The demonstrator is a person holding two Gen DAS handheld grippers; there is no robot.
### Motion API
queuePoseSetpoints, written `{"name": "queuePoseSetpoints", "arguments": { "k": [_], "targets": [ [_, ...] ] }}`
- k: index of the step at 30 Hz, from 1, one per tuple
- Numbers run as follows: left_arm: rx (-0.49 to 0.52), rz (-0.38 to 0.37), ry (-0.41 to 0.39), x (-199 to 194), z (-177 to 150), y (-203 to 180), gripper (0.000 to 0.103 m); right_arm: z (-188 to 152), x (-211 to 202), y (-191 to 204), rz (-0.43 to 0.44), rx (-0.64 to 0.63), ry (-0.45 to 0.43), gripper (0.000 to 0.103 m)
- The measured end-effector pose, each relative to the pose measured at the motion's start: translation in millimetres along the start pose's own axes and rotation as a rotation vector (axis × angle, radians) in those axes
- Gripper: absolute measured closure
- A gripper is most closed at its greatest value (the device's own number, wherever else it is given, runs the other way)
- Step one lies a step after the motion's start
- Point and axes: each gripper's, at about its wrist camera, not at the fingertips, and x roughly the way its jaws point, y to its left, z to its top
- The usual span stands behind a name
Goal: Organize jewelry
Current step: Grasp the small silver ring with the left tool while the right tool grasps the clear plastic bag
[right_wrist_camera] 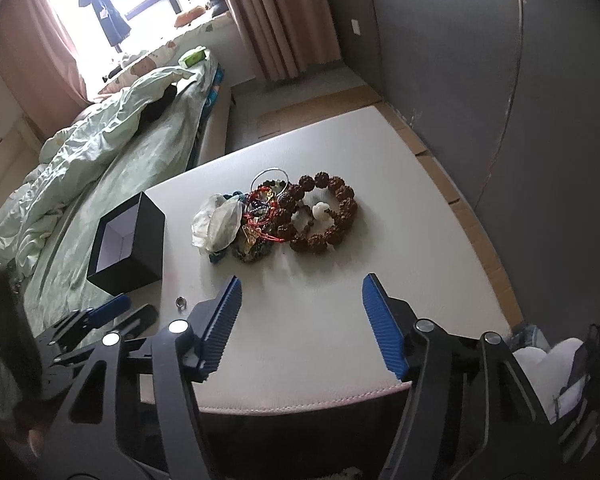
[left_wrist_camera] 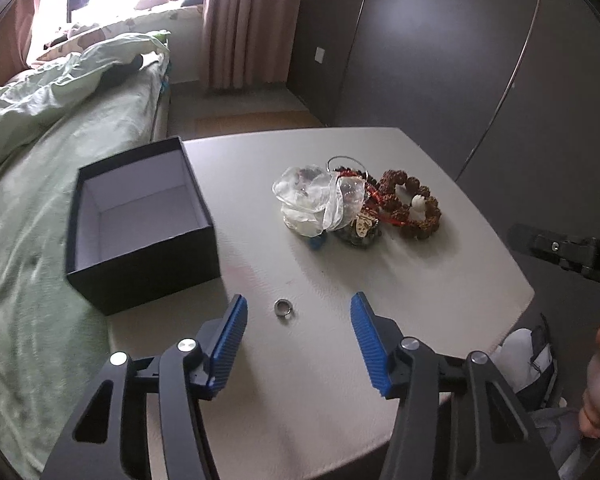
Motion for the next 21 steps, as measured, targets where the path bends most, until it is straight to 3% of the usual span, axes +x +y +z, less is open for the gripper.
{"name": "queuePoseSetpoints", "arguments": {
  "k": [9,13,18,21],
  "targets": [
    [-0.004,0.016,0.105,51,4,0,0.068,9,21,-1,0.006,0.014,0.052,0.047],
    [0.063,0.065,0.115,56,3,-8,0.072,14,26,1,0.015,0.013,0.054,0.047],
    [0.075,0.124,0.133,57,4,-3,0.093,17,33,7,0.02,0.003,0.065,0.047],
    [0.072,0.104,0.144,57,6,2,0.092,19,40,14,0.02,-0.012,0.073,0.047]
  ]
}}
